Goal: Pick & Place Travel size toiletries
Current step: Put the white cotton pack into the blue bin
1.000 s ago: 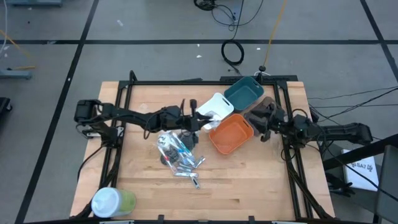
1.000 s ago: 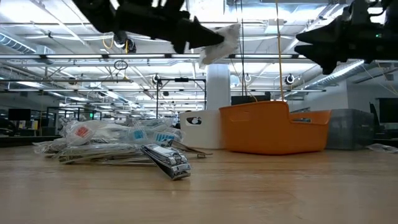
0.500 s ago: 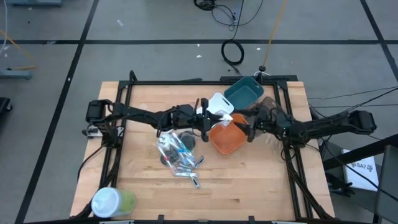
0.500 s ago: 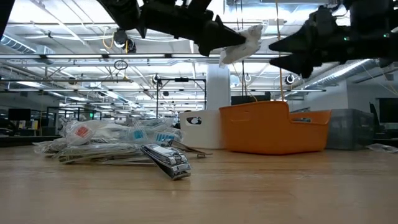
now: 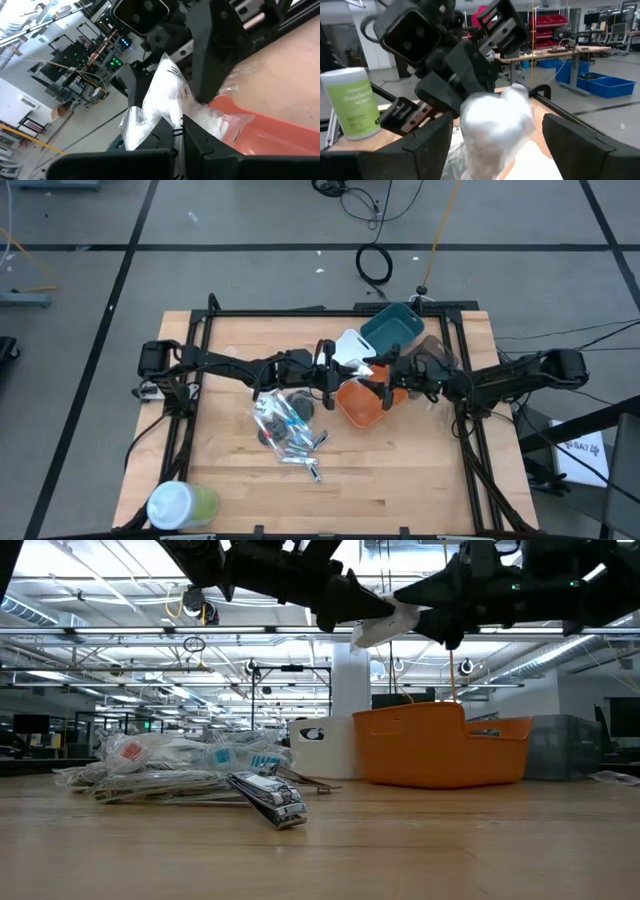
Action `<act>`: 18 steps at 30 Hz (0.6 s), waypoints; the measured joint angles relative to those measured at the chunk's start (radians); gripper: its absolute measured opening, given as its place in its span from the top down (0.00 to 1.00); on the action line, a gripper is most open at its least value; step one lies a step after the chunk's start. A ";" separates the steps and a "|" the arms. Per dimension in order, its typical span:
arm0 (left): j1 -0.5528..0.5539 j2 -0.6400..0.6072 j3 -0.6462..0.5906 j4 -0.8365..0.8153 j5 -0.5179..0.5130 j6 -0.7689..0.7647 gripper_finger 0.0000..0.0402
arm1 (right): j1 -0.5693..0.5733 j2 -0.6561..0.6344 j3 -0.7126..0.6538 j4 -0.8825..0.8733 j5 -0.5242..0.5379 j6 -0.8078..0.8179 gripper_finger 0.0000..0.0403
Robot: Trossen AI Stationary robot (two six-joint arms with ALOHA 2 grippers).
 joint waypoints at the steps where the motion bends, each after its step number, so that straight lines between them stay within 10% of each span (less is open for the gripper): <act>1: 0.000 0.000 0.000 0.001 0.000 -0.003 0.97 | 0.000 0.006 0.002 -0.004 0.000 0.000 0.30; 18: -0.002 0.000 0.000 0.015 -0.032 -0.112 0.92 | 0.000 0.007 0.006 -0.011 -0.001 -0.035 0.92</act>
